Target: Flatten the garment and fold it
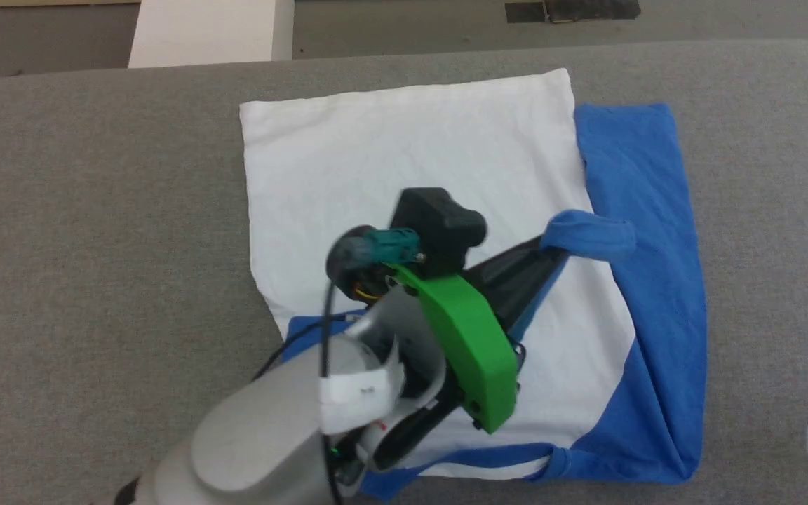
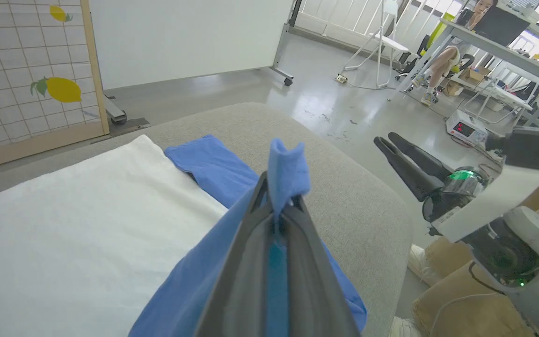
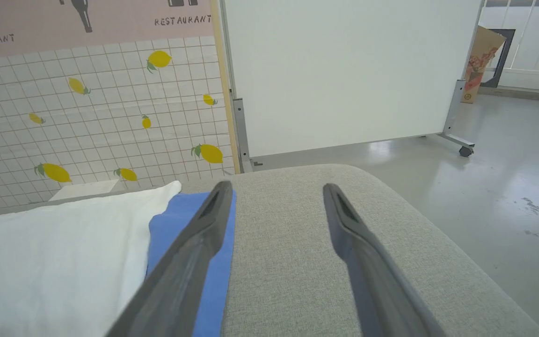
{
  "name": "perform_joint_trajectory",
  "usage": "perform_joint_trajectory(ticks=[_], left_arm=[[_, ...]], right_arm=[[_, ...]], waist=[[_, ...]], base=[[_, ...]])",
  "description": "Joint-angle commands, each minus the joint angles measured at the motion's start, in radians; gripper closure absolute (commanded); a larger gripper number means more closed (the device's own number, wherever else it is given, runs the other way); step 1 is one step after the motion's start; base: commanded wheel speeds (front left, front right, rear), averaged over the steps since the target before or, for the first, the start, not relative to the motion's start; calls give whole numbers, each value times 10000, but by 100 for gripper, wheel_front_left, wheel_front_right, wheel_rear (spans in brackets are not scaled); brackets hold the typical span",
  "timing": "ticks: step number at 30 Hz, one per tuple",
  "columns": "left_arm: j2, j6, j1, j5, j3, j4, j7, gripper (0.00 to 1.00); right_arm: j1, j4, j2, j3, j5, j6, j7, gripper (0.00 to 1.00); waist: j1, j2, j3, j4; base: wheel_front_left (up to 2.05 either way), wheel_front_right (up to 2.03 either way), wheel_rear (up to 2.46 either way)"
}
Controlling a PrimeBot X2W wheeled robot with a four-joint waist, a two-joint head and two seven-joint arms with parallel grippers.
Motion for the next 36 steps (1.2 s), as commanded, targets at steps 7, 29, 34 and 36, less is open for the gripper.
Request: perform_joint_trajectory(ticks=[7, 29, 34, 36], left_arm=[[-1365, -444, 202, 532, -1208, 2531, -628, 100], [-2648, -1666, -59, -693, -1286, 6163, -2174, 0], [-1488, -1105, -77, -887, -179, 4389, -2538, 0], [-785, -665, 75, -721, 286, 3602, -2825, 0]], right_arm=[[-255, 174, 9, 223, 126, -15, -180, 0], [-112, 635, 9, 556, 112, -15, -156, 0], [4, 487, 9, 406, 75, -15, -11, 0], [45, 417, 9, 378, 64, -15, 50, 0]], waist=[[1, -1, 452, -635], [1, -1, -147, -538], [1, -1, -362, -83], [1, -1, -408, 55]], base=[[0, 0, 0], [0, 0, 0], [0, 0, 0], [0, 0, 0]])
